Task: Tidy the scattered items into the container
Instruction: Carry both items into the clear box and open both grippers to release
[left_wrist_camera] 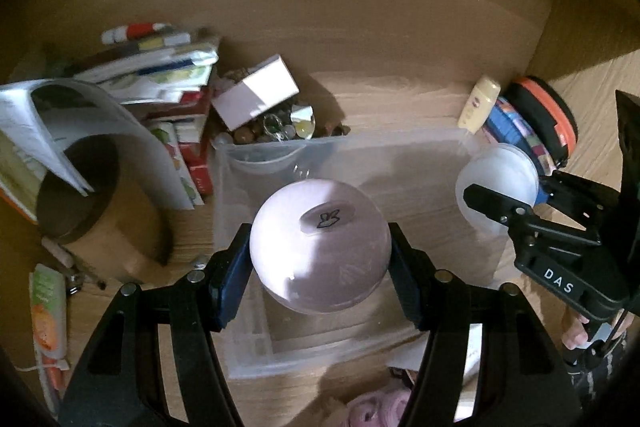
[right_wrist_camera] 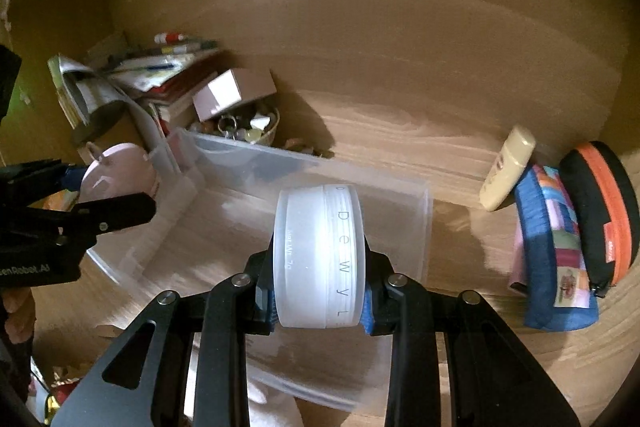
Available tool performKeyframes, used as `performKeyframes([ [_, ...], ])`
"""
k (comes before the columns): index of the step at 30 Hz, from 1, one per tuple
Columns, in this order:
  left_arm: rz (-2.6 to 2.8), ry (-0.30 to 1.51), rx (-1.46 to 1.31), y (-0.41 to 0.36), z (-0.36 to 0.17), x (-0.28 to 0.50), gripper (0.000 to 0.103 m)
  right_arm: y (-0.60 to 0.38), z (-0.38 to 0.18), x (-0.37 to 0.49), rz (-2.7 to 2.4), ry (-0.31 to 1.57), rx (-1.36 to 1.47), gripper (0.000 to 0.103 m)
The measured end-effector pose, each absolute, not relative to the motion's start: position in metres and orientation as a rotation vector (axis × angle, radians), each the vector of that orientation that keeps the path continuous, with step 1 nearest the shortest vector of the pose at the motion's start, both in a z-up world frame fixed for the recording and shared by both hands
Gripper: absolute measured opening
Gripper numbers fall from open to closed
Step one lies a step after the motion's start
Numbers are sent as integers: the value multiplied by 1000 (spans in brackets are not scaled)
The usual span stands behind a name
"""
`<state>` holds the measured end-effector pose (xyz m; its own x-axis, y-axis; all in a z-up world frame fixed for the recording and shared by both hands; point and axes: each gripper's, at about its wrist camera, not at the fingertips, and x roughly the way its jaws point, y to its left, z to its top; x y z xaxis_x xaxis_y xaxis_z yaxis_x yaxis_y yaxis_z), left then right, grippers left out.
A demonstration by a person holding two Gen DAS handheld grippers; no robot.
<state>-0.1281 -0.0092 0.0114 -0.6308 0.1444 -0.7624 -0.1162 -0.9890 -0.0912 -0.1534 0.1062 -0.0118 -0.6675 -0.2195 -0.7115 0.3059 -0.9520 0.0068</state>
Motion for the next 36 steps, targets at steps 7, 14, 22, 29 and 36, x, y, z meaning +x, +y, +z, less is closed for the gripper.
performKeyframes([
  [7, 2663, 2, -1335, 4, -7, -143, 63, 106, -27, -167, -2602, 168, 1171, 27],
  [14, 2626, 24, -1363, 15, -21, -147, 63, 102, -39, -175, -2591, 181, 1218, 27],
  [22, 2605, 111, -1413, 24, -32, -154, 63, 97, -42, -177, -2622, 266, 1222, 27],
  [29, 2543, 135, -1513, 26, -47, -167, 63, 89, -49, -179, -2647, 371, 1233, 27],
  [36, 2506, 102, -1552, 26, -52, -173, 63, 87, -51, -181, -2643, 412, 1253, 28],
])
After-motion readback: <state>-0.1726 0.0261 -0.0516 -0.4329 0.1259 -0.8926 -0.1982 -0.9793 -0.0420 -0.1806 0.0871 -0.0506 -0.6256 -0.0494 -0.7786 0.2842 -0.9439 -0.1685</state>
